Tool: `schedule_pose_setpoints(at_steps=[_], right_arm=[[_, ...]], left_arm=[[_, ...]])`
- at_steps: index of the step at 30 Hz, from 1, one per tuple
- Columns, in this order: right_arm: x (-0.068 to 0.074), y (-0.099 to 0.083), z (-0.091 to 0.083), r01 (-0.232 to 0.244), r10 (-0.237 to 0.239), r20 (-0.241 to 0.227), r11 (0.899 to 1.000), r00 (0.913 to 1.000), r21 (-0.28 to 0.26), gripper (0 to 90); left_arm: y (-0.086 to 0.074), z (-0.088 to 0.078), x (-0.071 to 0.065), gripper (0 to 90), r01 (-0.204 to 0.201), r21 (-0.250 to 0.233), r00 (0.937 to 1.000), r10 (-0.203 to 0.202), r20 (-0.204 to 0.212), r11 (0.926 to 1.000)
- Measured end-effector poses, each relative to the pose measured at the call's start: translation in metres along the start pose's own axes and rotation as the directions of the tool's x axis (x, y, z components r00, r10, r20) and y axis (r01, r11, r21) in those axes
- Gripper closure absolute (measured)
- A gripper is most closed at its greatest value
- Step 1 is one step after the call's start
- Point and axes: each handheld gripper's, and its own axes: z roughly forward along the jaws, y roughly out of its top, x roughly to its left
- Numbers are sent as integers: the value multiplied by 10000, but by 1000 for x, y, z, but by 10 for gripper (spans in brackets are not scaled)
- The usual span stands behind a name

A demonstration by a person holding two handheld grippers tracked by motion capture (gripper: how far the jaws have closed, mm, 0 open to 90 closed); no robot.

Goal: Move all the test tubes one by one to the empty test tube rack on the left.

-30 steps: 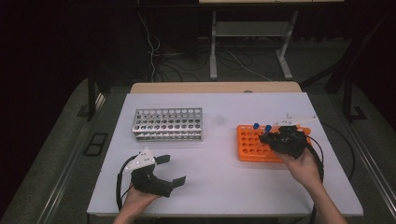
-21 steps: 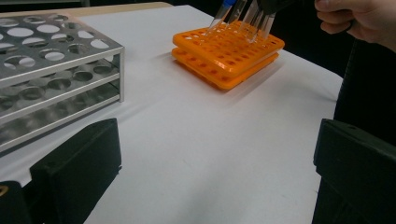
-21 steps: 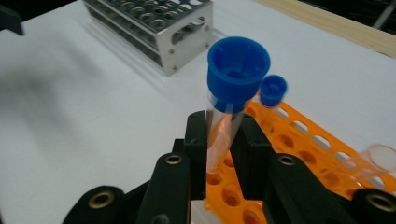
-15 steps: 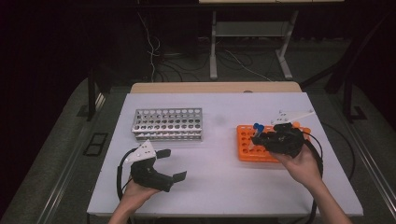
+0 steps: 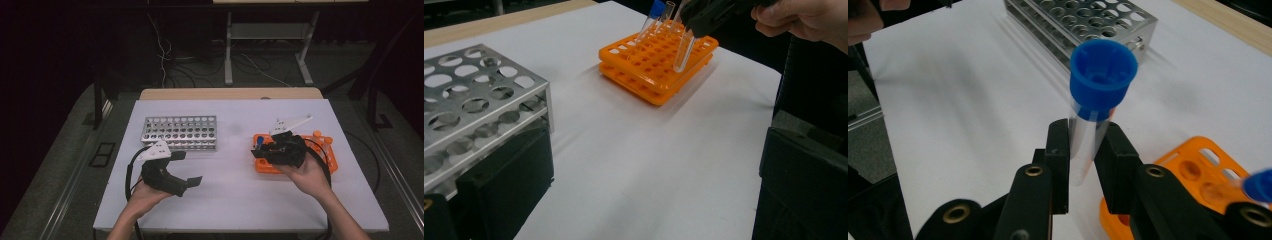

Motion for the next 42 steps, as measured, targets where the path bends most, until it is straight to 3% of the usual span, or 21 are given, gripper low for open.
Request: schedule_pose_setpoints(at_steps=[11,23,28,33,34,39,42], right_arm=[[12,18,23,474,-434,-790,9976,9959,499,761],[20,30,41,897,-793,-1263,9928,9888,796,761],[23,34,48,1098,-965,-1428,9900,9850,883,761],[26,38,58,1381,-1190,-1691,9847,9784,1062,761],[26,39,59,1414,-1215,-1734,9841,9773,1077,761],[27,42,67,1618,-1377,-1891,9797,9723,1184,761],[27,43,73,1753,-1490,-1949,9765,9694,1254,761]], left_arm=[[24,1,6,0,-328,336,9994,324,108,9989],[50,10,14,10,-753,1007,9969,724,317,9921],[60,17,14,23,-1059,1444,9939,1003,457,9838],[71,26,16,44,-1421,2016,9895,1340,537,9691],[71,26,16,52,-1421,2016,9895,1340,537,9691],[82,32,18,99,-1880,2457,9816,1734,802,9509],[86,34,19,131,-1972,2576,9796,1793,911,9459]])
